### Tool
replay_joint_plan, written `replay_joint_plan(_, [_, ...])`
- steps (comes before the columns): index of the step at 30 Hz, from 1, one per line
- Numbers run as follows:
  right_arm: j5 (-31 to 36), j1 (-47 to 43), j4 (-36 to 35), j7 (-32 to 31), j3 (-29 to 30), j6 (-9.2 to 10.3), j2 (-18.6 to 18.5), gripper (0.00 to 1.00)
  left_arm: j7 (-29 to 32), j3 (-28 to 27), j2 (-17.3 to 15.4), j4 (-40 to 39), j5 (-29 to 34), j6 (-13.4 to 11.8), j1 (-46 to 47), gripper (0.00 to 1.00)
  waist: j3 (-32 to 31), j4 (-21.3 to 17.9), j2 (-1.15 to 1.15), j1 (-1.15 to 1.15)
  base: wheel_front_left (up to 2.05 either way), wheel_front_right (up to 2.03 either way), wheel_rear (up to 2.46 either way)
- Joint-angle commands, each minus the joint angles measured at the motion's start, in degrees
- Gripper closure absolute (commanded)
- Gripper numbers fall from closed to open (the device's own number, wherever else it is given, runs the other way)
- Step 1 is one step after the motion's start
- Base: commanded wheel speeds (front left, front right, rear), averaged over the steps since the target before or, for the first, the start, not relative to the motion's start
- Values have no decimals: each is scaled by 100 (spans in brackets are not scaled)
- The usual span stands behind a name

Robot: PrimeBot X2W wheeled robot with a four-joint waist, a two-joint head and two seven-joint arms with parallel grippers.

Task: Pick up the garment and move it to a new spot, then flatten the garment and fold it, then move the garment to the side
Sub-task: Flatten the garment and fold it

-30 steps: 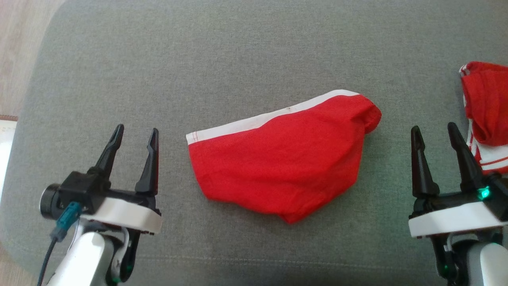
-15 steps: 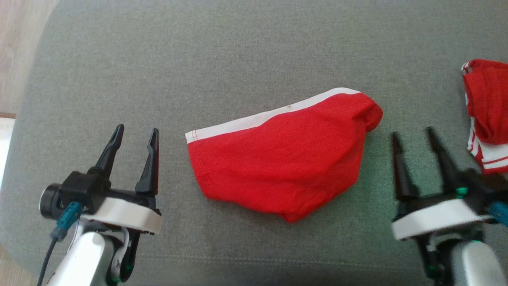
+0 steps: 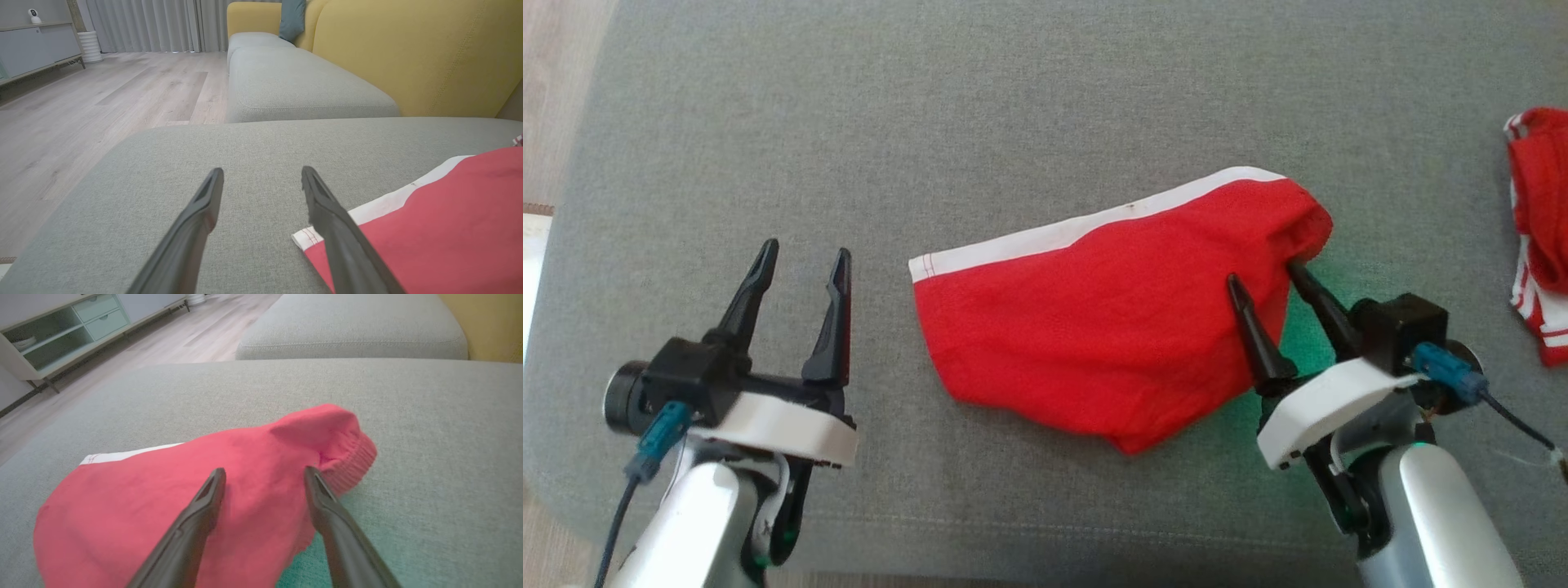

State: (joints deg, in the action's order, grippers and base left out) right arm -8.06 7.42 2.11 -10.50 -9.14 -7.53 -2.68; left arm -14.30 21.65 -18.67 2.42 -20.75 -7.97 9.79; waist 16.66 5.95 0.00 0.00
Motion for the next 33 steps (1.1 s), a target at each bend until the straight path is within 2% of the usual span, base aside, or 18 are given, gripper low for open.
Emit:
replay_joint_plan(1, [34,173,-166,-34,-147,4,-20,23,-61,-224,-119,-136,63,27,242,0,9,4,0,0,0,0,0])
replay_joint_plan(2, [34,176,-117,-98,-144,4,-20,52,-62,-230,-116,-129,68,31,249,0,18,7,0,0,0,0,0])
replay_joint_plan(4, [19,192,-72,-133,-151,4,-20,100,-64,-237,-101,-117,76,41,266,0,35,21,0,0,0,0,0])
replay_joint_plan(13, [-67,-40,-170,-62,-45,4,-20,100,-68,-294,-18,-98,133,81,282,0,43,66,0,0,0,0,0])
replay_joint_plan(22, [-192,-1148,-608,-168,-33,4,-20,100,-69,-354,65,-88,198,120,190,0,-64,57,0,0,0,0,0])
replay_joint_plan(30, [-330,-1440,-295,-104,-154,4,-20,100,-69,-395,115,-66,219,173,126,0,-146,39,0,0,0,0,0])
replay_joint_plan(31, [-341,-1422,-239,-84,-167,4,-20,83,-70,-397,121,-61,223,175,120,0,-156,41,0,0,0,0,0])
replay_joint_plan(32, [-365,-1397,-197,-41,-183,4,-20,19,-70,-398,129,-56,226,178,114,0,-169,44,0,0,0,0,0])
replay_joint_plan(33, [-379,-1364,-178,32,-200,4,-20,0,-70,-400,136,-50,228,180,108,0,-180,47,0,0,0,0,0])
